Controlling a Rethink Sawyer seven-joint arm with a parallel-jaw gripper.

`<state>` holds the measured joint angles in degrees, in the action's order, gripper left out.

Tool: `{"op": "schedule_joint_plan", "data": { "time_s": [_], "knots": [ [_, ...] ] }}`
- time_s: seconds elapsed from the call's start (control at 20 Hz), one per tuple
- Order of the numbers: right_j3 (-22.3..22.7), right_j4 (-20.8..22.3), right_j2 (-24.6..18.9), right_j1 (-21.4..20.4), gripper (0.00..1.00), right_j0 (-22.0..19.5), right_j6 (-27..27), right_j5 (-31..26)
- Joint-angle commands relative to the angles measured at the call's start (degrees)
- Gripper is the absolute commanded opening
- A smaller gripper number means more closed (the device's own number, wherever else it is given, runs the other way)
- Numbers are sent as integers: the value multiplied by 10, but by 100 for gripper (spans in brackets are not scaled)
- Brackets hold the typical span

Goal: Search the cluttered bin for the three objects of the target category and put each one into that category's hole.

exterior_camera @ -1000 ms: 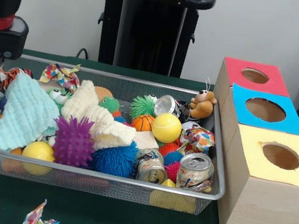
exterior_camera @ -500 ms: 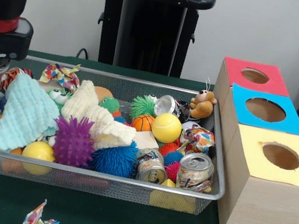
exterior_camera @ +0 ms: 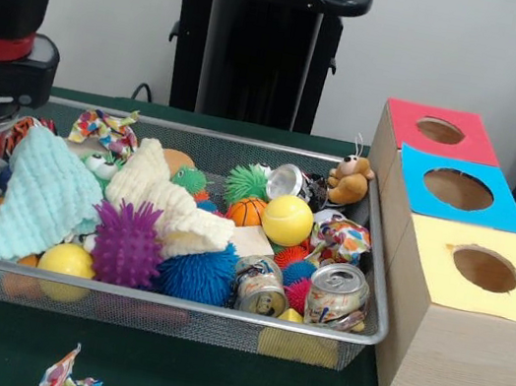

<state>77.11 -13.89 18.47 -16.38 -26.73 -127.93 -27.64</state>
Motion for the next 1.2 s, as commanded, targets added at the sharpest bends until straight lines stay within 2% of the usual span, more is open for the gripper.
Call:
{"op": "schedule_joint_plan", "data": {
  "time_s": [0.05, 0.4, 0.65, 0.9, 1.05, 1.1, 1.2],
  "knots": [
    [27, 10, -86, 40, 100, -15, -25, 17],
    [12, 13, -108, 69, 100, -30, -15, 47],
    [10, 19, -111, 76, 100, -31, -18, 61],
    [6, 27, -110, 84, 100, -34, -21, 87],
    [3, 34, -89, 87, 100, -23, -38, 113],
    [2, 36, -82, 88, 0, -19, -43, 122],
    [-1, 37, -72, 89, 0, -14, -48, 124]
  ]
}}
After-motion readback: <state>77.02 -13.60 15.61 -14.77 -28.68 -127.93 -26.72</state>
